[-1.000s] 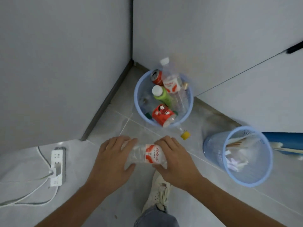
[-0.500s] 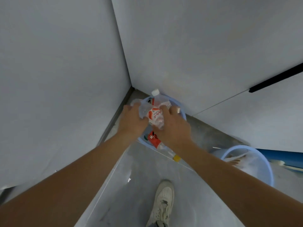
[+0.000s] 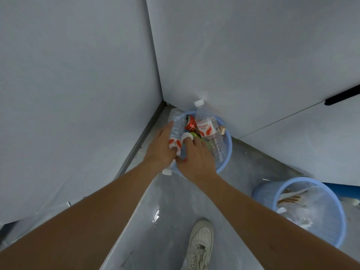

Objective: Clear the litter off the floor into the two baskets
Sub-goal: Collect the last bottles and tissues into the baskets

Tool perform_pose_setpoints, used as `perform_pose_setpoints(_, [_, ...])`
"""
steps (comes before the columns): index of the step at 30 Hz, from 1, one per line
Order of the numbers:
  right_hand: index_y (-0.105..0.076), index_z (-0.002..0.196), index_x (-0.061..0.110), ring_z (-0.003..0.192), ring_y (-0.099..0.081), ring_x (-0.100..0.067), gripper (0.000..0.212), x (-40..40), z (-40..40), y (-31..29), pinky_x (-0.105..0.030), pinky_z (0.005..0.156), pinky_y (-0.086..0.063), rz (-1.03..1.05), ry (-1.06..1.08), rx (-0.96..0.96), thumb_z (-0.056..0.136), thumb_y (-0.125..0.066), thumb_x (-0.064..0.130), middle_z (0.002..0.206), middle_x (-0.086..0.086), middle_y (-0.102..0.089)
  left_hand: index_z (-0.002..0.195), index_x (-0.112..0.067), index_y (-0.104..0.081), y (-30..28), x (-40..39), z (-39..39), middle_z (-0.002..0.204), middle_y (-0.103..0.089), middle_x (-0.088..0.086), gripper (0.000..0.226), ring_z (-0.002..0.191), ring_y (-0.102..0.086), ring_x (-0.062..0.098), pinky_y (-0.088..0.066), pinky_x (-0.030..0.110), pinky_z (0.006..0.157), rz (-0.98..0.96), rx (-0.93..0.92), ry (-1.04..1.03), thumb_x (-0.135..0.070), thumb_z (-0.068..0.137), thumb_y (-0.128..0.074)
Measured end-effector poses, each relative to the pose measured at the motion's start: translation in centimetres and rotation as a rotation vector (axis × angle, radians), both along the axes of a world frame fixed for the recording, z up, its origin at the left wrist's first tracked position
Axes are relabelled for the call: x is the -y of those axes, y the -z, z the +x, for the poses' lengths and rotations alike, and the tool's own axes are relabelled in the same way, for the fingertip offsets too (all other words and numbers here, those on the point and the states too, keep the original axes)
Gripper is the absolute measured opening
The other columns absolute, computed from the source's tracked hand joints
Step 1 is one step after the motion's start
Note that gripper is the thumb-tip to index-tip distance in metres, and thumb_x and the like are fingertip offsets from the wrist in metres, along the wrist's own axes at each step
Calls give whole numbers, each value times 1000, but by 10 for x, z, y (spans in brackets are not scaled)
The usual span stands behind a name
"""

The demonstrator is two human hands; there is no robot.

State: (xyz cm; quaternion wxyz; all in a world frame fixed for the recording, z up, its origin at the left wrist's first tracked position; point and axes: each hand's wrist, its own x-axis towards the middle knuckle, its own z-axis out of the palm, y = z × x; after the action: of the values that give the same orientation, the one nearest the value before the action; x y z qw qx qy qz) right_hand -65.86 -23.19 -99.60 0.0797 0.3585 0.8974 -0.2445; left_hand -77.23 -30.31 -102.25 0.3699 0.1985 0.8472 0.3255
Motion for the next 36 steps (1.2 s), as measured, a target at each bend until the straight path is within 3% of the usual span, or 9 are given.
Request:
perform_pose_setpoints(2, [-48,132,19,116,-57,-24,47,-2,6,-2,-38,96,-54,-2,0,-30,94,-61,43,129,-5,-57,156,-26,-28,0,7,-2,148,-42,-3,75,129,-46,10,-45,30,105,25,-23,38,-18,93,-67])
perform_pose_setpoints(4, [-50,132,17,115,-56,-25,44,-6,13,-4,-38,97,-52,-26,15,-57,94,-61,35,128,-5,-57,158,-22,-24,-3,8,-2,144,-40,-5,77,128,-44,9,-43,28,106,54,16,-10,-16,94,-66])
perform_pose_setpoints(7, [-51,133,16,116,-55,-26,45,-11,24,-7,-39,98,-51,-35,39,-105,91,-63,27,128,-6,-58,152,-14,-36,-5,0,-1,141,-50,7,56,132,-49,20,-37,32,108,25,91,-87,-28,101,-57])
perform_pose_setpoints(13, [-48,134,20,119,-53,-23,46,-10,31,-15,-40,100,-52,-44,27,-118,91,-63,28,133,-3,-55,160,-24,-16,-24,10,-2,163,-30,7,89,147,-35,29,-34,46,117,-51,12,8,-44,91,-69])
perform_pose_setpoints(17, [-50,129,21,117,-54,-22,42,4,43,-37,-40,98,-54,-38,8,-119,92,-66,31,128,-1,-56,159,-30,-19,-56,42,6,161,-30,5,90,143,-40,28,-42,53,112,-27,24,-62,-42,88,-73])
perform_pose_setpoints(23, [-57,116,22,97,-57,-18,30,68,57,-119,-29,75,-50,-67,-79,-134,90,-65,35,108,4,-59,143,-34,-42,-157,128,36,136,-51,-10,59,122,-54,11,-49,36,98,10,-54,-43,-50,91,-66])
perform_pose_setpoints(30, [-54,120,34,91,-59,-9,32,195,54,-274,-26,80,-50,-273,-167,46,91,-57,46,101,13,-61,121,-43,-50,-341,260,65,118,-58,-20,30,110,-53,-4,-44,21,97,3,-59,82,-46,93,-62])
perform_pose_setpoints(33, [-55,115,35,83,-58,-7,34,266,51,-337,-26,77,-48,-320,-268,86,83,-53,44,94,14,-62,120,-35,-59,-415,333,68,113,-59,-21,36,108,-53,-5,-44,23,98,-12,-75,158,-55,90,-55])
perform_pose_setpoints(36, [-65,107,38,87,-67,-3,36,339,24,-373,-27,87,-54,-353,-349,21,74,-51,39,96,14,-72,115,-34,-58,-465,412,56,110,-62,-17,39,103,-57,-2,-48,29,97,-25,-106,151,-59,85,-53])
